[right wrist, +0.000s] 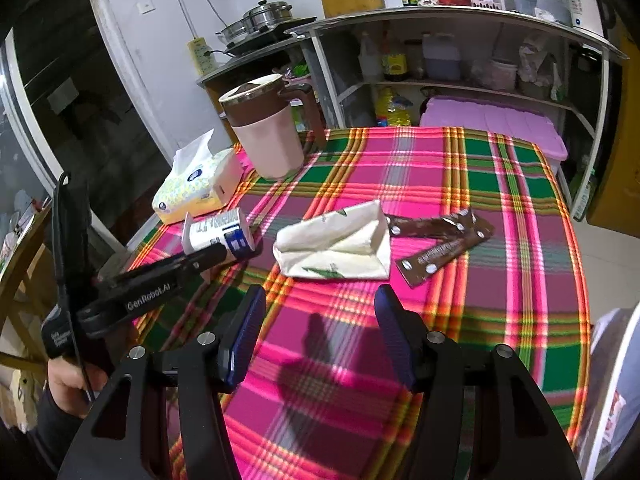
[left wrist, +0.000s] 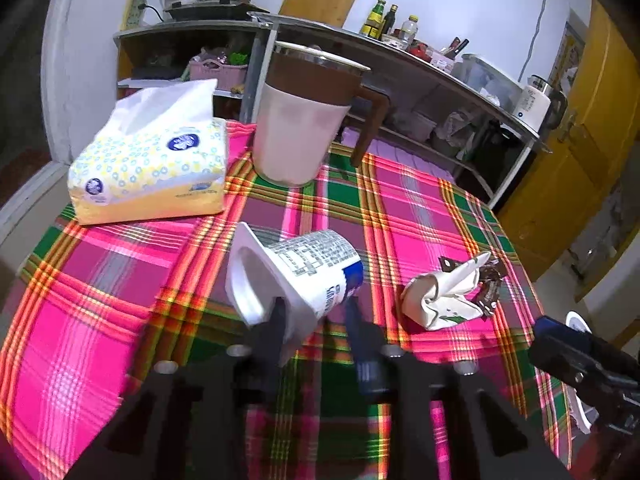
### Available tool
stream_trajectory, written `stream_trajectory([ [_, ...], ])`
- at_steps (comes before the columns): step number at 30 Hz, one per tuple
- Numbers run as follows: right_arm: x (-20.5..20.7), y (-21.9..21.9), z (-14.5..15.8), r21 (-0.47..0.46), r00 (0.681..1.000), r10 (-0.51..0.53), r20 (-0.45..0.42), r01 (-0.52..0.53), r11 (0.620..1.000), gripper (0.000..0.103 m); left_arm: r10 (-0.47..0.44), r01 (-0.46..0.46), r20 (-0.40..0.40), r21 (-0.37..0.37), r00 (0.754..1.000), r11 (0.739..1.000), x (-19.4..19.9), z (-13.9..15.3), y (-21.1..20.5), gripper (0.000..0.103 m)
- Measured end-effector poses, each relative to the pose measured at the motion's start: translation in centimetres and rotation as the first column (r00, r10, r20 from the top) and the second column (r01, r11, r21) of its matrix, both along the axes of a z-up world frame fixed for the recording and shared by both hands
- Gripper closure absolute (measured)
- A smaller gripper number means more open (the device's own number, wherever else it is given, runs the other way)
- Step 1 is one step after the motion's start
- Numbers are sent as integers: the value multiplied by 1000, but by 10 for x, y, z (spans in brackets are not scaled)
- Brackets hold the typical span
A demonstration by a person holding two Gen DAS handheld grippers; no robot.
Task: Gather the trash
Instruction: 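Grasp the white yogurt cup with the left tool while the right tool grasps the white napkin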
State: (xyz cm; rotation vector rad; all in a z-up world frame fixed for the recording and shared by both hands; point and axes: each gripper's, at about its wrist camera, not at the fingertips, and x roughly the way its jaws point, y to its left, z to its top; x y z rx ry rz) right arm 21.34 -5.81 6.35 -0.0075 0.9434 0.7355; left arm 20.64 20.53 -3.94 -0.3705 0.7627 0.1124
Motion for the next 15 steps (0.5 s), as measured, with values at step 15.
stream_trajectory([
  [15,18,45,-13,-58,998,55,21,-54,997,45,-15,17,58,-35,998,999,-25,4,5,94],
])
